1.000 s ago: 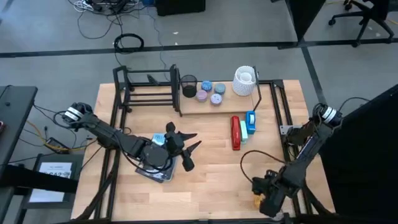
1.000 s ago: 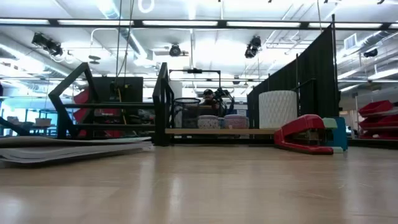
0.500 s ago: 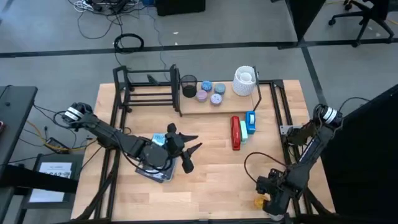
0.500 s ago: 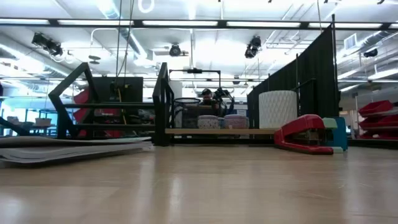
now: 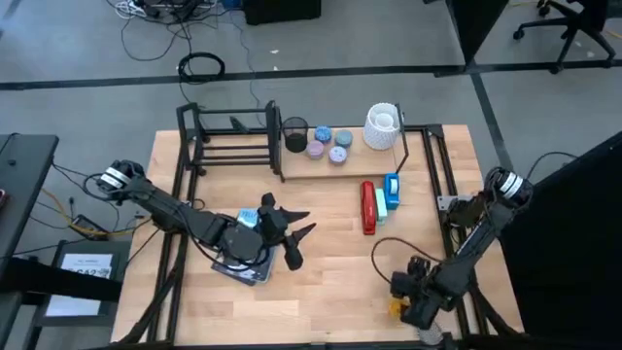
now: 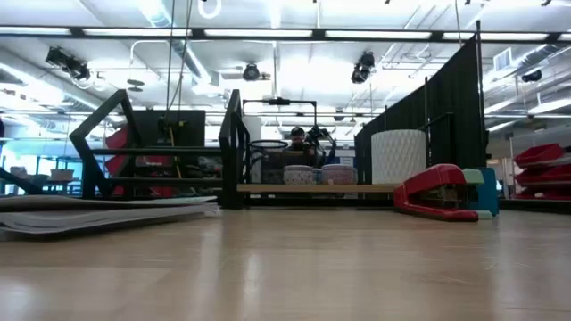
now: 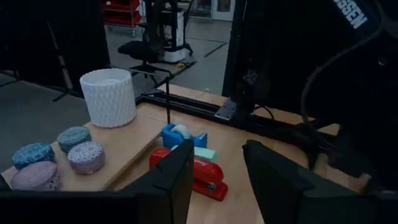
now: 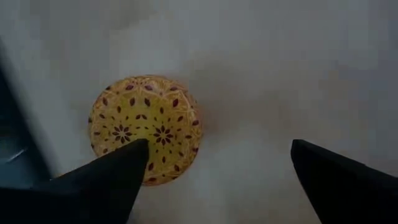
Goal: Stock shelves
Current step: Put the yellow scented candle on the shelf
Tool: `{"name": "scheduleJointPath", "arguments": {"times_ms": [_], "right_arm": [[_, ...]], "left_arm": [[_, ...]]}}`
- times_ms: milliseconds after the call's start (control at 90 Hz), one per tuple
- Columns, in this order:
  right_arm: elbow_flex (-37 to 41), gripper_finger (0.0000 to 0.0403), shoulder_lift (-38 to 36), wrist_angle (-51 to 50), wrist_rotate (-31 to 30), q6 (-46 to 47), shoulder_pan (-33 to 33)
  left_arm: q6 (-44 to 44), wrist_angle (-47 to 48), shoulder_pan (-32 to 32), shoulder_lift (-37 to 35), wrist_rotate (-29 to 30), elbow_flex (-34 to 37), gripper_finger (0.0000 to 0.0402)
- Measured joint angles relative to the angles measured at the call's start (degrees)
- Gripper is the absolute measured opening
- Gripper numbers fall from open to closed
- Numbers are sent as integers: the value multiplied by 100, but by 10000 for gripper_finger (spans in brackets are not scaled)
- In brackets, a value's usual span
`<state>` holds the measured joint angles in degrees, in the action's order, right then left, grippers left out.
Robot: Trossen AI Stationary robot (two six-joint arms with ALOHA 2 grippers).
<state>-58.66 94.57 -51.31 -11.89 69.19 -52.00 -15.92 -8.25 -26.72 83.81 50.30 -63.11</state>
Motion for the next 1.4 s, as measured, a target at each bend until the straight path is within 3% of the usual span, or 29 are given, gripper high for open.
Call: {"name": "scheduleJointPath", "arguments": {"times_ms": [133, 400, 767, 933, 1178, 1400], "right_arm": [[51, 347, -345, -147, -506, -455, 150], [40, 359, -695, 575, -1098, -995, 109], [497, 370, -277, 821, -835, -773, 290], [550, 337, 7, 1266, -401, -1270, 389], [554, 268, 79, 1018, -330, -1219, 428], [547, 271, 41, 634, -171, -1190, 428]], "left_arm": [[4, 2, 0, 0, -2, 0, 127], [-114, 34, -38, 0, 0, 0, 127], [-132, 31, -85, 203, -298, 0, 127], [-223, 2, -81, 311, -342, 1, 127], [-257, -5, -82, 323, -345, 0, 127], [-258, 1, -81, 323, -345, 0, 127]]}}
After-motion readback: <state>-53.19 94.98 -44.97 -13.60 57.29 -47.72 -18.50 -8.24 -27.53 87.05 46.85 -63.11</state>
